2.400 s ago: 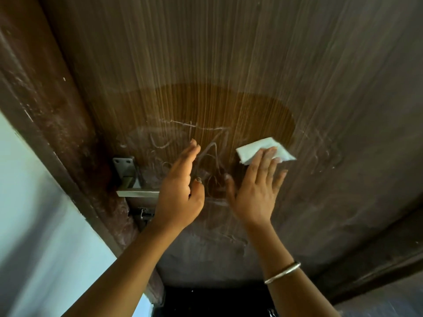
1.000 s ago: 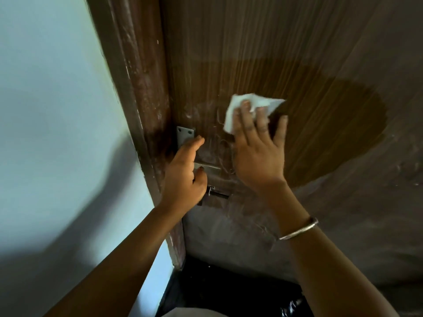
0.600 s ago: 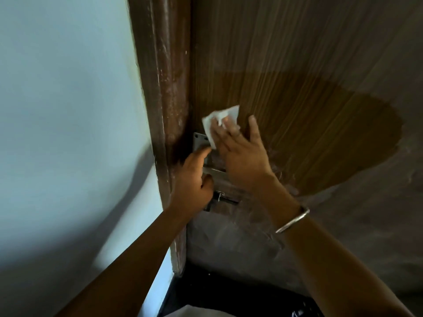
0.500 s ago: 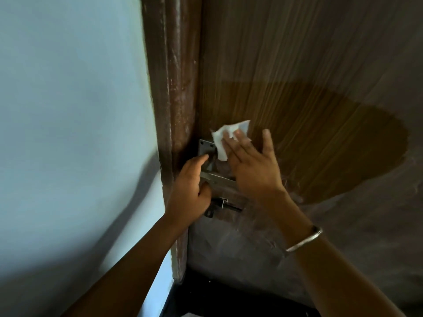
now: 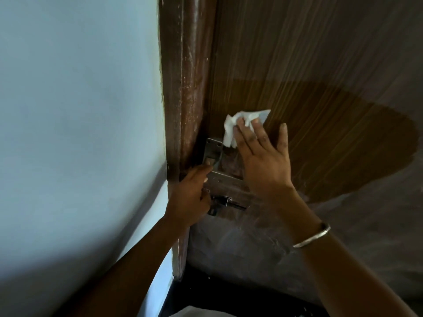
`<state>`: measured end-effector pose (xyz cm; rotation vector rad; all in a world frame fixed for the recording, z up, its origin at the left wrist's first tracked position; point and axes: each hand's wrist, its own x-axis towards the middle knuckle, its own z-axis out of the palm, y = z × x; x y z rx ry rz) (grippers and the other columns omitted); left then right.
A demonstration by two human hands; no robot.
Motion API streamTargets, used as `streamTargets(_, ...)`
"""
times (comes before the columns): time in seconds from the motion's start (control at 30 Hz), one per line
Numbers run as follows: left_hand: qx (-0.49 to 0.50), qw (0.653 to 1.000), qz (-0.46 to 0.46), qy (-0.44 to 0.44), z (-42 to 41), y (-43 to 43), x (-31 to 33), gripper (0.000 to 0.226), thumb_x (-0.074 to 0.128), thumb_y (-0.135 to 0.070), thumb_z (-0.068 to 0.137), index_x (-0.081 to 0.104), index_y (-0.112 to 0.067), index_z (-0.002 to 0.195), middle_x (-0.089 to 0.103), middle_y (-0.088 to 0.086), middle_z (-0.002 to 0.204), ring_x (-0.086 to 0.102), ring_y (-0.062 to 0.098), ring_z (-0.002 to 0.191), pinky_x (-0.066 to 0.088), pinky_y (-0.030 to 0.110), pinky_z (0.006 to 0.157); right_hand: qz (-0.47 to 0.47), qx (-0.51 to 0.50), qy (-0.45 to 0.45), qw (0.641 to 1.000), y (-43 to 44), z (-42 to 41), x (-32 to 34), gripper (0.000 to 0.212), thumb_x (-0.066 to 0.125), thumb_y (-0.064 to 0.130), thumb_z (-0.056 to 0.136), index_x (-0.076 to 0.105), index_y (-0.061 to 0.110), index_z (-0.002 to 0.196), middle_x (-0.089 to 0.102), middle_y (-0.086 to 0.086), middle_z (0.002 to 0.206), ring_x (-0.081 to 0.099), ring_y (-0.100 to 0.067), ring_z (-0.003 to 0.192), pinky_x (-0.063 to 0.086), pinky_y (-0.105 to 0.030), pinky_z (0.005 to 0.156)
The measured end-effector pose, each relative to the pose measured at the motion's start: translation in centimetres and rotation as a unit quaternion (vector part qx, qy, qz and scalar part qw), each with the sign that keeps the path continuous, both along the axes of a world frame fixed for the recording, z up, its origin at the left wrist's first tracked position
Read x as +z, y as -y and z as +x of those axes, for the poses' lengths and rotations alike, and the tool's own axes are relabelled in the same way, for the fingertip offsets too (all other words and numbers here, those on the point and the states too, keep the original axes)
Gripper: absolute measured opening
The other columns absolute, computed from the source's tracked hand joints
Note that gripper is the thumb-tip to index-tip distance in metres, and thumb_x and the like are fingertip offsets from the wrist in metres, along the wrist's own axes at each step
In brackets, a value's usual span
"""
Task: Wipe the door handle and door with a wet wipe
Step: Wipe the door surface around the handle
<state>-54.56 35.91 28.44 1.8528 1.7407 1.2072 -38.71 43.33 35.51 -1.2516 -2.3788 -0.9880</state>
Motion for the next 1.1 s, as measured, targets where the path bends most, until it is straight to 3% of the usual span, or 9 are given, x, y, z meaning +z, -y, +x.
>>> streamTargets(0.07, 0.028, 0.999, 0.025, -0.035, 0.7, -0.2, 0.4, 0.051, 0.059, 0.002, 0.078, 0.050, -0.007, 0.128, 0.055, 0.015, 0.129, 0.058, 0.033, 0.108, 0.045, 0.038, 0.095, -0.006, 0.019, 0.043, 0.999, -0.3, -1.8, -0.1, 0.060, 0.039, 0.029, 0.087, 0.031, 0.015, 0.145, 0.025, -0.004, 0.154, 0.016, -0.028, 0.142, -0.005, -0.059, 0.108)
streamTargets(0.17, 0.035, 0.996, 0.017, -0.082, 0.6, -0.4, 1.2, 0.049, 0.060, -0.007, 0.079, 0.050, -0.010, 0.126, 0.057, 0.014, 0.124, 0.060, 0.034, 0.100, 0.047, 0.037, 0.089, 0.006, 0.032, 0.124, 0.992, -0.4, -2.7, -0.7, 0.053, 0.040, 0.030, 0.089, 0.040, 0.017, 0.140, 0.032, 0.000, 0.151, 0.019, -0.025, 0.142, 0.001, -0.059, 0.110)
streamTargets(0.3, 0.018, 0.996, 0.017, -0.089, -0.3, -0.1, 0.9, 0.049, 0.062, -0.014, 0.081, 0.049, -0.014, 0.128, 0.056, 0.010, 0.127, 0.061, 0.033, 0.101, 0.049, 0.038, 0.088, -0.016, 0.006, 0.038, 0.999, 0.4, 1.7, -2.2, 0.050, 0.036, 0.025, 0.087, 0.048, 0.013, 0.135, 0.041, -0.001, 0.146, 0.024, -0.025, 0.140, -0.005, -0.057, 0.111)
streamTargets(0.43, 0.026, 0.995, 0.006, -0.095, 0.2, -0.2, 0.6, 0.052, 0.064, -0.013, 0.079, 0.047, -0.013, 0.129, 0.053, 0.011, 0.132, 0.060, 0.034, 0.103, 0.052, 0.047, 0.088, 0.003, 0.013, 0.047, 0.999, 0.7, 5.1, -2.2, 0.056, 0.031, 0.025, 0.085, 0.045, 0.012, 0.137, 0.041, -0.004, 0.146, 0.031, -0.027, 0.137, 0.002, -0.059, 0.108)
streamTargets(0.57, 0.043, 0.996, 0.019, -0.081, 0.6, -0.3, 0.4, 0.051, 0.062, -0.010, 0.079, 0.049, -0.011, 0.127, 0.053, 0.011, 0.131, 0.062, 0.032, 0.096, 0.051, 0.040, 0.087, 0.041, 0.042, 0.076, 0.995, -1.2, 3.6, -0.5, 0.057, 0.033, 0.025, 0.088, 0.036, 0.011, 0.142, 0.032, -0.007, 0.151, 0.021, -0.029, 0.140, 0.000, -0.056, 0.111)
streamTargets(0.73, 0.051, 0.993, 0.029, -0.098, 0.5, 0.0, 0.1, 0.052, 0.064, -0.007, 0.077, 0.050, -0.013, 0.127, 0.055, 0.009, 0.130, 0.063, 0.031, 0.097, 0.046, 0.027, 0.081, 0.023, 0.069, 0.320, 0.945, -1.0, 3.6, -2.0, 0.055, 0.040, 0.035, 0.094, 0.032, 0.017, 0.145, 0.028, 0.000, 0.153, 0.015, -0.021, 0.143, 0.003, -0.051, 0.112)
streamTargets(0.87, 0.067, 0.992, 0.028, -0.107, 0.7, -0.1, 0.0, 0.054, 0.065, -0.006, 0.075, 0.051, -0.015, 0.126, 0.055, 0.008, 0.129, 0.063, 0.029, 0.095, 0.042, 0.024, 0.077, 0.057, 0.095, 0.293, 0.950, -2.0, 4.8, -0.1, 0.056, 0.034, 0.036, 0.090, 0.034, 0.016, 0.142, 0.035, -0.001, 0.150, 0.011, -0.023, 0.144, -0.002, -0.055, 0.113)
streamTargets(1.0, 0.068, 0.991, 0.022, -0.114, 0.7, -0.1, -0.1, 0.055, 0.064, -0.006, 0.074, 0.049, -0.016, 0.126, 0.054, 0.010, 0.129, 0.064, 0.029, 0.092, 0.039, 0.023, 0.072, 0.114, 0.069, 0.292, 0.947, -3.3, 3.3, -1.4, 0.071, 0.039, 0.041, 0.090, 0.012, 0.010, 0.149, 0.014, -0.006, 0.157, 0.005, -0.027, 0.144, -0.007, -0.055, 0.112)
streamTargets(1.1, 0.055, 0.991, 0.018, -0.121, 0.5, 0.1, -0.2, 0.057, 0.063, -0.009, 0.076, 0.046, -0.020, 0.129, 0.048, 0.004, 0.138, 0.064, 0.024, 0.088, 0.040, 0.021, 0.070, 0.099, 0.074, 0.343, 0.931, -2.9, 3.1, -4.5, 0.069, 0.049, 0.050, 0.084, 0.033, 0.020, 0.144, 0.011, -0.003, 0.156, 0.003, -0.026, 0.143, -0.011, -0.052, 0.111)
